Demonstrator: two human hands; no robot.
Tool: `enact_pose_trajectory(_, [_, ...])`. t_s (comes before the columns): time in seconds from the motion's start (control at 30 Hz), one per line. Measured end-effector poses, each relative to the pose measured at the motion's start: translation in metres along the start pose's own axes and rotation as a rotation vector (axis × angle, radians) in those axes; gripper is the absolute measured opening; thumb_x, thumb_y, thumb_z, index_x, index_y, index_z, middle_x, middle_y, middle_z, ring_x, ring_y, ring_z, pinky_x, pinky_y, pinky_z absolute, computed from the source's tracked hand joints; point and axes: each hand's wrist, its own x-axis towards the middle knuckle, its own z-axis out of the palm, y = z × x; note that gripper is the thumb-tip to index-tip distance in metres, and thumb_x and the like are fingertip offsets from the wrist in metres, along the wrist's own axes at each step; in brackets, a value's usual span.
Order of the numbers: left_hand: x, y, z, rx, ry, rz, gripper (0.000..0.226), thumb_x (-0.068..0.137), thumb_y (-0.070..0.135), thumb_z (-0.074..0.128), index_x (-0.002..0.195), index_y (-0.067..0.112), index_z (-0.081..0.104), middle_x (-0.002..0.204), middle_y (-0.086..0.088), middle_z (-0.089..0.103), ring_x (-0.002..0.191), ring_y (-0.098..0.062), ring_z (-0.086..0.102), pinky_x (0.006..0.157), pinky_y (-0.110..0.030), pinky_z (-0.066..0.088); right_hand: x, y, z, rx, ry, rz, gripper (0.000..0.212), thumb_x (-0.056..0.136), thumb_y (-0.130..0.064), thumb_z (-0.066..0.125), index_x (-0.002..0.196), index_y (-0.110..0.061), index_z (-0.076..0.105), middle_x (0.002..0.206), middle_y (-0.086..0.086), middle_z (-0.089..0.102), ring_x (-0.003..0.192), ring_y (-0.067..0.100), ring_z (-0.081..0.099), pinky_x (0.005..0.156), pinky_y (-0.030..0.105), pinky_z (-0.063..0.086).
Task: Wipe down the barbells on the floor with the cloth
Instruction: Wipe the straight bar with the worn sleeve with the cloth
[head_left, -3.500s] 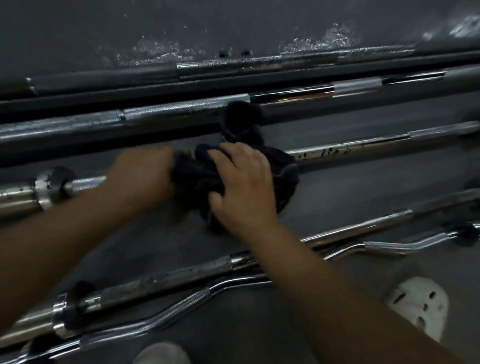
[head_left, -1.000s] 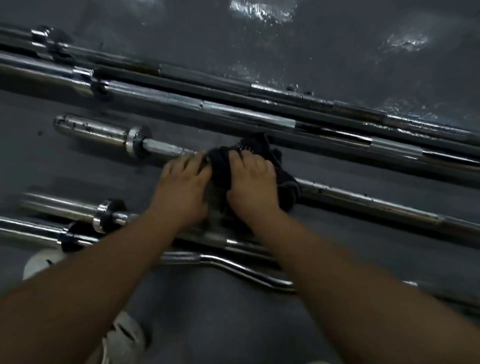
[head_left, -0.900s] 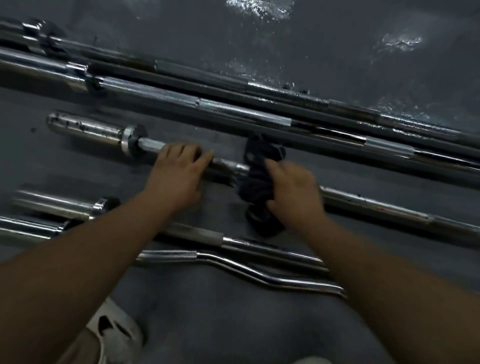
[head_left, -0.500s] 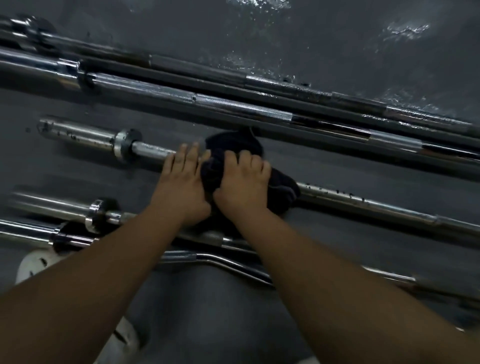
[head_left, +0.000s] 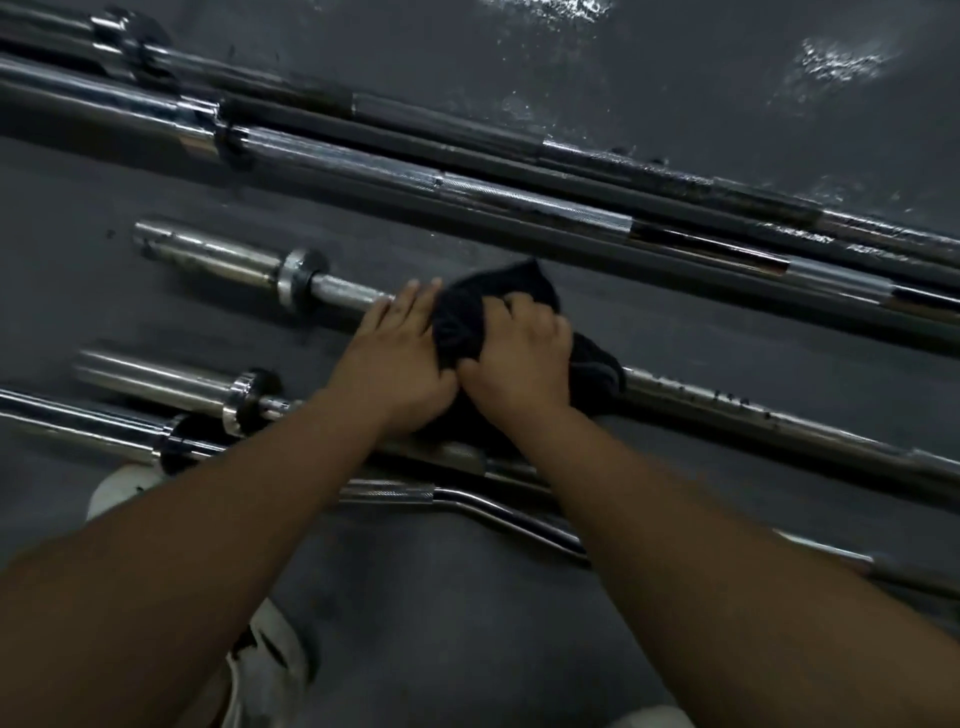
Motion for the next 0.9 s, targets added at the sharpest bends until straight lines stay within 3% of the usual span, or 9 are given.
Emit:
enact_pose_trajectory(0.13, [0.027, -0.023, -0.025, 0.078, -0.024, 0.110, 0.087, 0.075, 0.054, 0.026, 0.153, 0.017, 0.025, 0.159, -0.006, 0.027, 0.147, -0.024, 0.022, 0.119, -0.041, 0.013, 0.009, 0.046, -0.023, -0.084, -0.062, -0.168, 0.072, 0.074, -0.046, 0.063, 0.140, -0.023, 0.049, 0.125, 0.011, 0.059, 0.112, 0.035, 0.057, 0.096, 0.041, 0.042])
enact_pose_trajectory(0.27, [0.028, -0.069, -0.019, 0.292, 0.103, 0.234, 0.074, 0.081, 0.058, 0.035, 0.143, 0.018, 0.040, 0.137, -0.011, 0.052, 0.122, -0.033, 0.050, 0.105, -0.047, 0.035, -0.032, 0.113, -0.034, -0.116, 0.125, 0.169, 0.061, 0.069, -0.053, 0.053, 0.119, -0.020, 0.061, 0.100, 0.012, 0.064, 0.095, 0.036, 0.060, 0.085, 0.044, 0.045])
enact_pose_trajectory(0.37, [0.040, -0.065, -0.007, 0.268, 0.181, 0.211, 0.060, 0.073, 0.050, 0.048, 0.123, 0.017, 0.052, 0.108, -0.012, 0.058, 0.098, -0.034, 0.053, 0.090, -0.045, 0.037, -0.024, 0.068, -0.009, 0.012, 0.288, 0.410, 0.049, 0.068, -0.049, 0.056, 0.102, -0.015, 0.065, 0.095, 0.012, 0.064, 0.094, 0.035, 0.057, 0.090, 0.046, 0.040])
enact_pose_trajectory(0.47, [0.056, -0.058, -0.017, 0.273, 0.195, 0.194, 0.047, 0.074, 0.046, 0.055, 0.113, 0.020, 0.057, 0.102, -0.009, 0.062, 0.093, -0.033, 0.057, 0.082, -0.041, 0.039, 0.008, -0.005, 0.011, 0.039, 0.238, 0.222, 0.060, 0.063, -0.048, 0.057, 0.115, -0.019, 0.063, 0.117, 0.011, 0.060, 0.109, 0.034, 0.053, 0.103, 0.048, 0.033])
enact_pose_trajectory(0.57, [0.085, -0.058, -0.039, 0.209, -0.035, 0.154, 0.036, 0.081, 0.051, 0.061, 0.107, 0.026, 0.062, 0.105, -0.007, 0.069, 0.096, -0.031, 0.065, 0.079, -0.036, 0.047, 0.022, -0.002, 0.003, -0.014, 0.114, 0.011, 0.073, 0.068, -0.050, 0.058, 0.134, -0.020, 0.054, 0.132, 0.011, 0.055, 0.119, 0.033, 0.051, 0.108, 0.047, 0.029])
enact_pose_trajectory(0.63, [0.101, -0.052, -0.056, 0.166, -0.352, 0.104, 0.028, 0.079, 0.049, 0.064, 0.097, 0.028, 0.064, 0.101, -0.004, 0.069, 0.090, -0.026, 0.064, 0.079, -0.032, 0.051, 0.012, 0.042, -0.011, -0.071, 0.083, -0.159, 0.075, 0.070, -0.051, 0.057, 0.136, -0.018, 0.055, 0.130, 0.014, 0.059, 0.113, 0.036, 0.057, 0.100, 0.046, 0.040])
enact_pose_trajectory(0.7, [0.104, -0.055, -0.061, 0.138, -0.444, 0.112, 0.021, 0.078, 0.045, 0.063, 0.088, 0.027, 0.059, 0.098, -0.001, 0.068, 0.085, -0.024, 0.061, 0.078, -0.033, 0.052, -0.006, 0.100, -0.023, -0.090, 0.153, -0.141, 0.073, 0.068, -0.052, 0.052, 0.131, -0.014, 0.059, 0.118, 0.017, 0.064, 0.101, 0.039, 0.062, 0.089, 0.046, 0.047])
enact_pose_trajectory(0.83, [0.066, -0.051, -0.017, 0.281, 0.222, 0.189, 0.030, 0.076, 0.041, 0.055, 0.094, 0.017, 0.053, 0.092, -0.011, 0.063, 0.083, -0.034, 0.060, 0.068, -0.037, 0.042, -0.024, 0.112, -0.014, -0.029, 0.348, 0.449, 0.061, 0.067, -0.052, 0.050, 0.111, -0.011, 0.064, 0.108, 0.017, 0.062, 0.105, 0.036, 0.054, 0.100, 0.049, 0.036])
enact_pose_trajectory(0.9, [0.059, -0.040, -0.008, 0.277, 0.274, 0.141, 0.035, 0.073, 0.044, 0.053, 0.091, 0.015, 0.055, 0.089, -0.013, 0.063, 0.081, -0.035, 0.059, 0.071, -0.040, 0.042, -0.002, 0.057, -0.003, 0.052, 0.367, 0.435, 0.057, 0.064, -0.049, 0.053, 0.106, -0.013, 0.064, 0.108, 0.016, 0.062, 0.106, 0.035, 0.055, 0.100, 0.049, 0.034])
